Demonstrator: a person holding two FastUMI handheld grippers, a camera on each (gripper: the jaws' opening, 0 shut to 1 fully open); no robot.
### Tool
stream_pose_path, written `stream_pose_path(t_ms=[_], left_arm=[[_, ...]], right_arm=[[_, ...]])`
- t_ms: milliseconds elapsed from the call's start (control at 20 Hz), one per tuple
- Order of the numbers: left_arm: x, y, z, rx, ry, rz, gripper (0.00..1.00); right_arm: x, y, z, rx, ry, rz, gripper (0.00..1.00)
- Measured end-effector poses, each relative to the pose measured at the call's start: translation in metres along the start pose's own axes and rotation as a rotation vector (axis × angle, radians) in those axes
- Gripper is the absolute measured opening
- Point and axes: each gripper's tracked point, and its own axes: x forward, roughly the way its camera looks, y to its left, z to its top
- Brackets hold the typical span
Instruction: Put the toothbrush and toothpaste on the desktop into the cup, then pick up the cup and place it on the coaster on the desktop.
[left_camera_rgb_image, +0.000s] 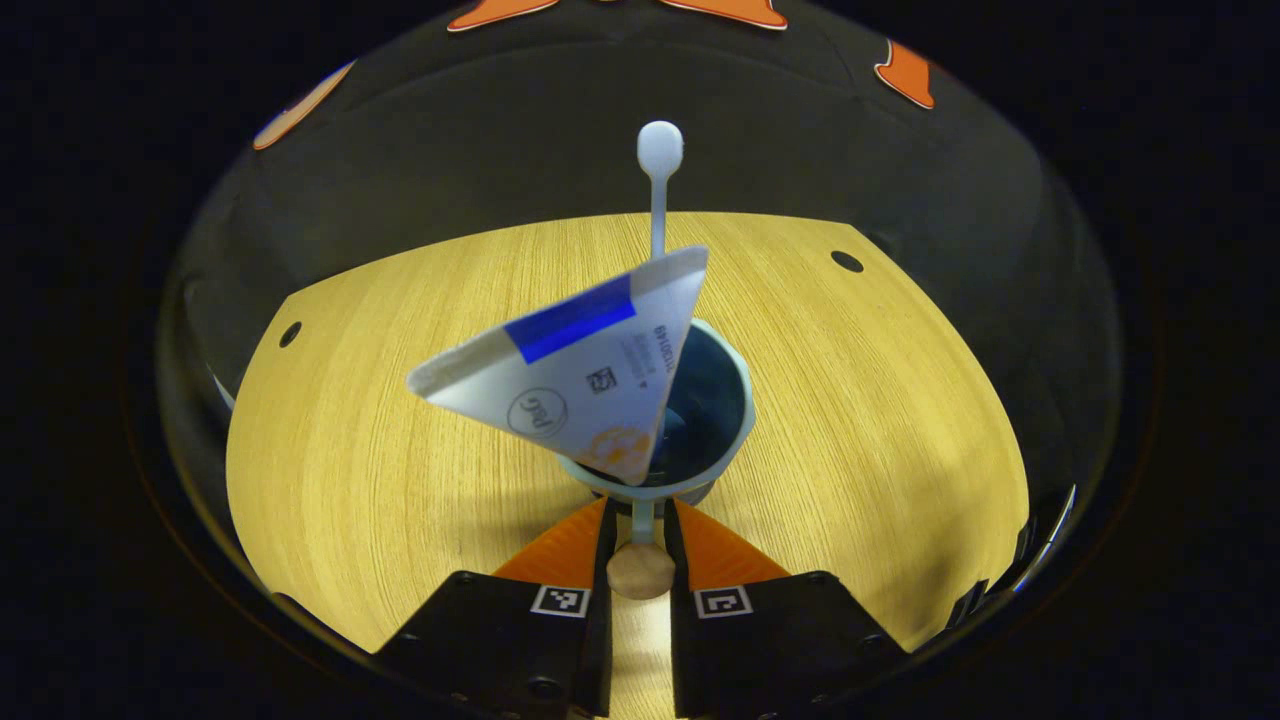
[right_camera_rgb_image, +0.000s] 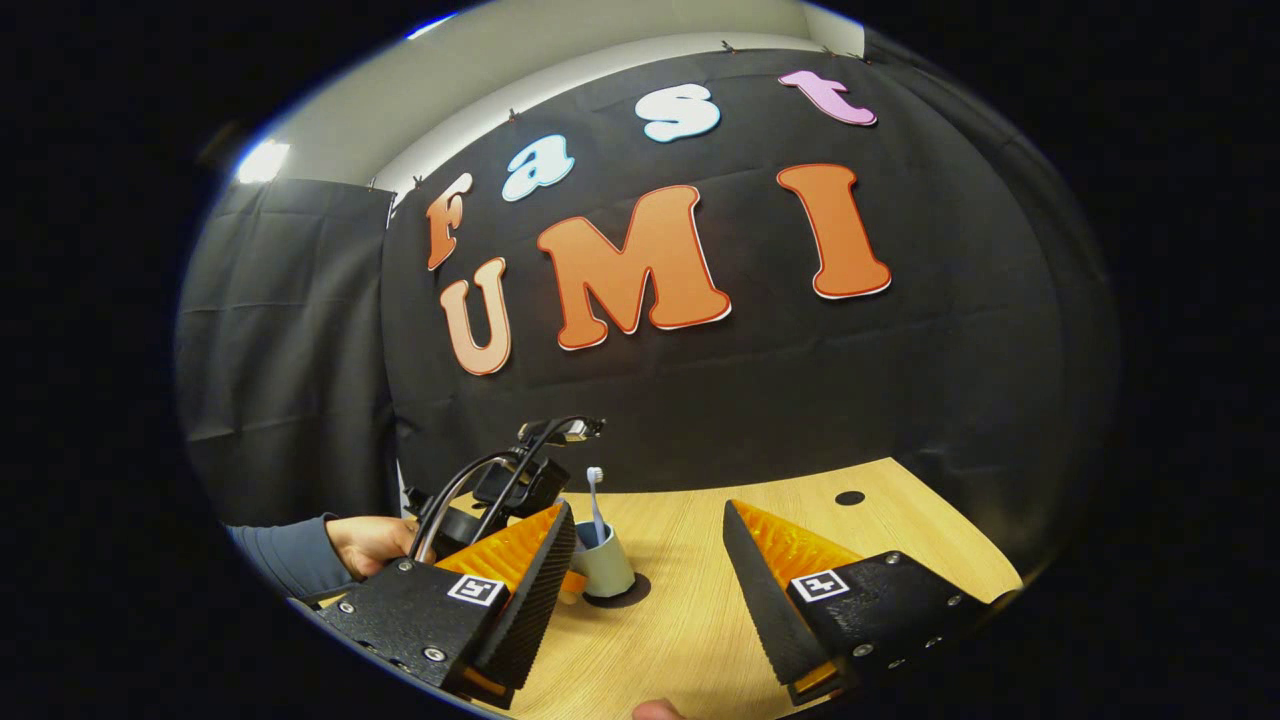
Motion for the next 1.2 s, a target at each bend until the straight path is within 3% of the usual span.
stream_pose_path(t_ms=[150, 350, 450, 600, 800, 1000, 1200], left_arm=[[0.008, 0.012, 0.023, 0.006, 0.007, 0.001, 0.24], [-0.015, 0.011, 0.027, 0.014, 0.010, -0.015, 0.26], [-0.024, 0.010, 0.042, 0.022, -0.010, -0.028, 0.37], [-0.029, 0.018, 0.066, 0.042, -0.039, -0.014, 0.99], [-0.052, 0.006, 0.064, 0.048, -0.120, -0.054, 0.99], [-0.071, 0.013, 0.080, 0.088, -0.274, -0.024, 0.99], [-0.100, 0.050, 0.107, 0.151, -0.460, 0.129, 0.99]], right_arm=[[0.000, -0.011, -0.008, -0.008, 0.020, -0.027, 0.89], [0.003, -0.013, -0.019, 0.024, 0.045, -0.029, 0.89], [0.007, -0.014, -0.024, 0.023, 0.056, -0.034, 0.89], [0.014, -0.011, -0.029, 0.015, 0.082, -0.034, 0.90], [0.022, -0.003, -0.021, 0.009, 0.058, -0.040, 0.91], [0.030, 0.004, -0.006, -0.009, 0.009, -0.059, 0.91], [0.040, 0.022, 0.005, -0.023, -0.032, -0.041, 0.92]])
